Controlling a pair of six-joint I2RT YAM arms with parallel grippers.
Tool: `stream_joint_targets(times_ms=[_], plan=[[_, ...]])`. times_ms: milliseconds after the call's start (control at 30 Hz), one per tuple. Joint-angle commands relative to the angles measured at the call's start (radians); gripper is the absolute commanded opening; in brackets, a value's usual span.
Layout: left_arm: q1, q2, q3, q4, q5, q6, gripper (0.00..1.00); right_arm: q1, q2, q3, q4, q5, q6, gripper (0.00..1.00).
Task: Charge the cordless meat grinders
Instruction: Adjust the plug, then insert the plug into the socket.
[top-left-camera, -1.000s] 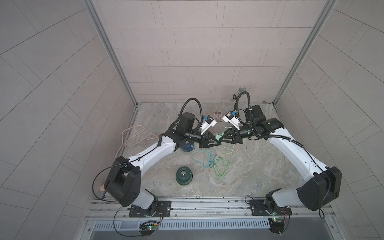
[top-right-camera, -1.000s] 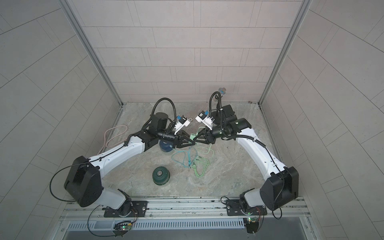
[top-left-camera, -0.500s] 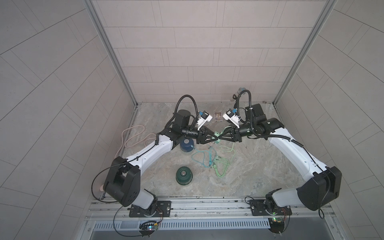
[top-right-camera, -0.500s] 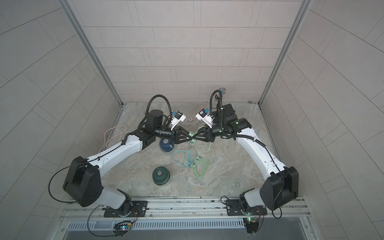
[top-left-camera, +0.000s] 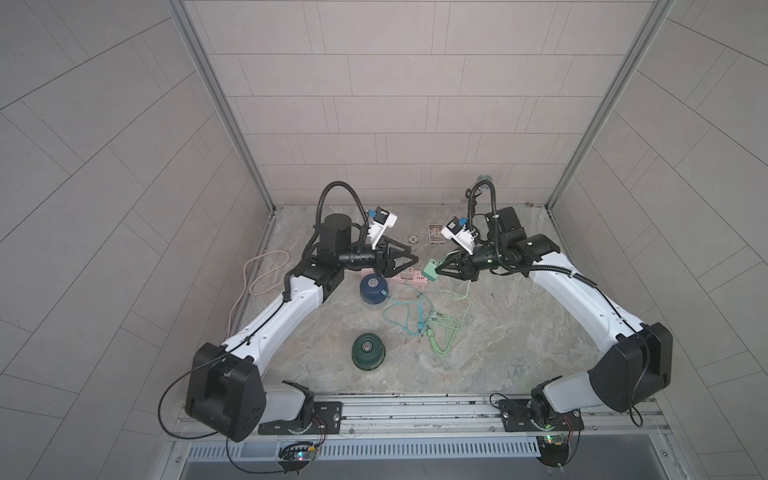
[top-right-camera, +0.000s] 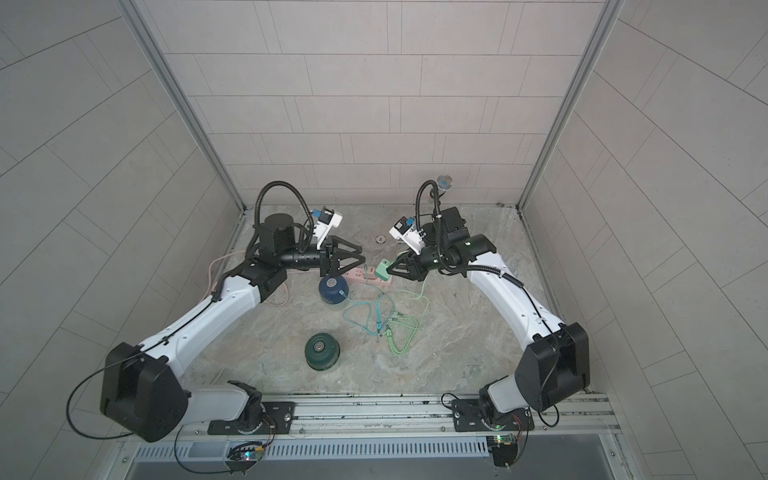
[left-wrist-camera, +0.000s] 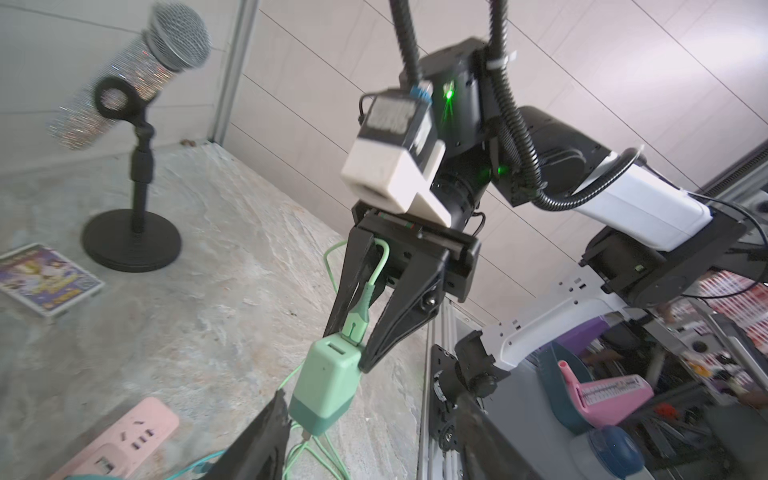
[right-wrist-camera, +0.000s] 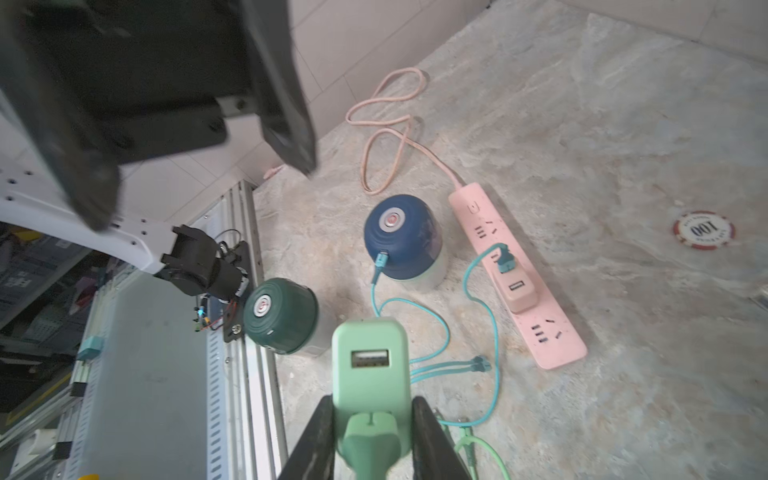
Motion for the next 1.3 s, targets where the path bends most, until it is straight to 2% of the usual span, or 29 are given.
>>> stream_joint_targets(times_ms=[0,200,400,633,800,1100,1267], plan=[[0.066,-0.088,-0.053,-0.052,-0.095,-0.007,0.67,0.004,0.041,0.006,0.051,0.131,-0.105,0.0],[0.161,-0.186,-0.111,-0.193,-0.246,0.027,0.67,0.016,0.175,0.022,0.137,0.255,-0.23,0.0],[0.208,-0.204,-0.147,-0.227,-0.295,0.017,0.67,0.041,0.328,0.091,0.161,0.274,-0.331,0.0],[0.235,-0.186,-0.172,-0.202,-0.289,-0.013,0.67,0.04,0.453,0.164,0.19,0.268,-0.34,0.0],[0.247,-0.163,-0.173,-0.197,-0.276,-0.02,0.66,0.04,0.52,0.226,0.113,0.264,-0.409,0.0],[0.256,-0.129,-0.159,-0.19,-0.25,-0.031,0.65,0.037,0.538,0.243,-0.004,0.207,-0.459,0.0],[0.258,-0.119,-0.158,-0.188,-0.241,-0.031,0.65,0.036,0.541,0.23,-0.018,0.218,-0.488,0.0]])
